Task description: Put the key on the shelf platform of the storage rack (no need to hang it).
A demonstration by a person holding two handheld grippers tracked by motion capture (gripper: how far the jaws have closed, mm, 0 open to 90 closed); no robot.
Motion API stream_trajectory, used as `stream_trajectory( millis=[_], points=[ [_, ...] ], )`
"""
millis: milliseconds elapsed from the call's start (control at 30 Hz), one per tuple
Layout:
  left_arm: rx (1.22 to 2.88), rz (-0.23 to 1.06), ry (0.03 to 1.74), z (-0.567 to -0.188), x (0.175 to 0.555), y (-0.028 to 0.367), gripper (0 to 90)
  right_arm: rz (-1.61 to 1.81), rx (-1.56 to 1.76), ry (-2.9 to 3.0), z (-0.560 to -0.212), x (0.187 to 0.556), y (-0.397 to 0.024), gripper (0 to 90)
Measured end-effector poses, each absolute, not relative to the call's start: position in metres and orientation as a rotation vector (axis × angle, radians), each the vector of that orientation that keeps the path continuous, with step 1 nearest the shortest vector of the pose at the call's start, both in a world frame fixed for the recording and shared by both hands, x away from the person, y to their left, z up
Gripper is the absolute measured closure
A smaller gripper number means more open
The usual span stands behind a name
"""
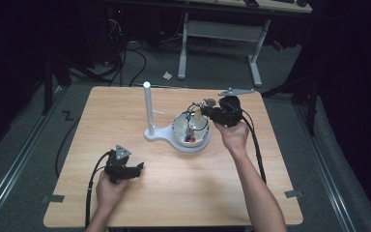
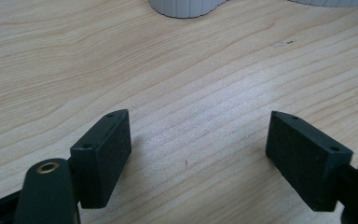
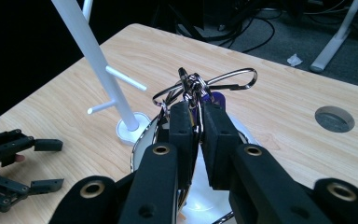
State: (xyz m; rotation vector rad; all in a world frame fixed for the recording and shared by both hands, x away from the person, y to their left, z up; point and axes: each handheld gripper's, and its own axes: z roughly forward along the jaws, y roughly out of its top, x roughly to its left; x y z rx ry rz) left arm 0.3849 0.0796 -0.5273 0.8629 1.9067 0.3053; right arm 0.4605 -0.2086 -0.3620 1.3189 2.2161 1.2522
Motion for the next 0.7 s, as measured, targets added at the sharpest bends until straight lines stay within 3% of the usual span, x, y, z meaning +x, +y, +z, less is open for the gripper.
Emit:
stream_trajectory(
  millis=[700],
  points=[
    [0.86, 0.301, 1.908, -0.527, 0.385, 0.079, 22.5, 1.291, 1.36, 2.214, -0.388, 0.456, -0.209, 83.5]
  ],
)
